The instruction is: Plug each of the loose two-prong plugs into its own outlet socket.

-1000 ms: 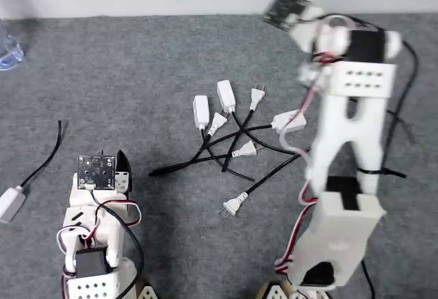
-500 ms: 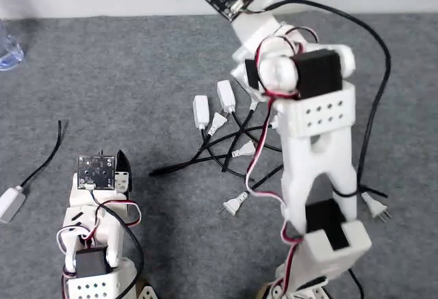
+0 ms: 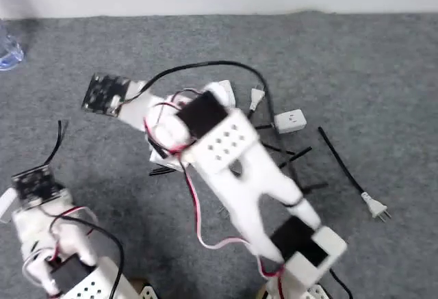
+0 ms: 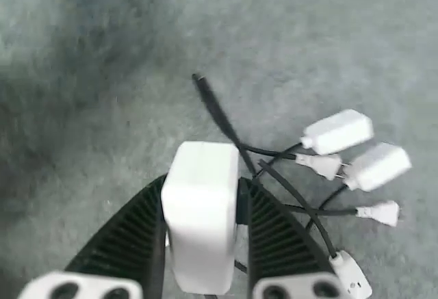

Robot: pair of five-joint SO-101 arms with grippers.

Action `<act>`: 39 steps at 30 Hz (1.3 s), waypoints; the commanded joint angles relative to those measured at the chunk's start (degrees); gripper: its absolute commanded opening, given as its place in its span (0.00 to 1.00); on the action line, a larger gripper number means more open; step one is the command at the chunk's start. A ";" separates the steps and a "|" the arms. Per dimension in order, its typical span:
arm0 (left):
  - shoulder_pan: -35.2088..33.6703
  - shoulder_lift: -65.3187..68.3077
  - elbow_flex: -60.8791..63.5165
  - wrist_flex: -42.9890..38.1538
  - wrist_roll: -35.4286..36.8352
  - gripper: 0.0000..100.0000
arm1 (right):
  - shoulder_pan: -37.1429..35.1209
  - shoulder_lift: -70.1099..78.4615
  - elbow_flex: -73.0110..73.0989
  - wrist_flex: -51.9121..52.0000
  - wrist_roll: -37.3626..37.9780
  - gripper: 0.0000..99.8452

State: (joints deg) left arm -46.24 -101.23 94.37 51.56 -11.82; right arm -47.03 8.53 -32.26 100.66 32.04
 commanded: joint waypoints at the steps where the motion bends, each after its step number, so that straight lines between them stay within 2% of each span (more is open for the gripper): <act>1: -9.05 -0.62 0.13 1.14 -3.69 0.12 | -1.45 5.58 -0.44 -1.01 5.89 0.01; 5: -15.74 -0.62 0.31 3.43 -4.22 0.12 | -3.74 14.46 -0.62 -6.37 7.82 0.01; 10: -21.01 -0.62 0.75 7.30 -11.16 0.12 | -7.34 23.08 -1.32 -17.10 11.16 0.01; 14: -21.36 -0.62 1.89 6.33 -11.34 0.12 | -12.97 26.24 -10.73 -20.53 14.51 0.01; 17: -20.66 -0.62 2.15 5.80 -11.34 0.12 | -17.10 26.51 -21.80 -20.09 13.36 0.02; 19: -19.87 -0.62 2.15 6.95 -11.60 0.12 | -19.03 26.59 -27.87 -18.07 10.37 0.12; 22: -19.69 -0.62 2.15 7.03 -11.60 0.12 | -19.38 26.68 -33.32 -14.02 2.55 0.44; 23: -19.69 -0.62 2.15 7.03 -11.60 0.12 | -19.12 26.68 -34.20 -12.62 0.53 0.49; 24: -19.60 -0.62 2.15 7.12 -11.60 0.12 | -18.68 26.68 -34.81 -10.95 -0.09 0.49; 29: -19.60 -0.62 2.15 7.38 -11.60 0.12 | -13.23 26.68 -35.25 -3.82 3.78 0.39; 35: -19.52 -0.62 2.15 7.38 -11.60 0.12 | -3.38 24.04 -36.66 2.59 2.46 0.38; 39: -14.33 -0.53 2.07 8.53 -11.60 0.12 | 2.33 19.38 -34.64 2.51 -0.26 0.38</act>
State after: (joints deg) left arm -64.53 -101.32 96.92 58.86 -22.99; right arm -48.53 34.11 -65.67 100.57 33.27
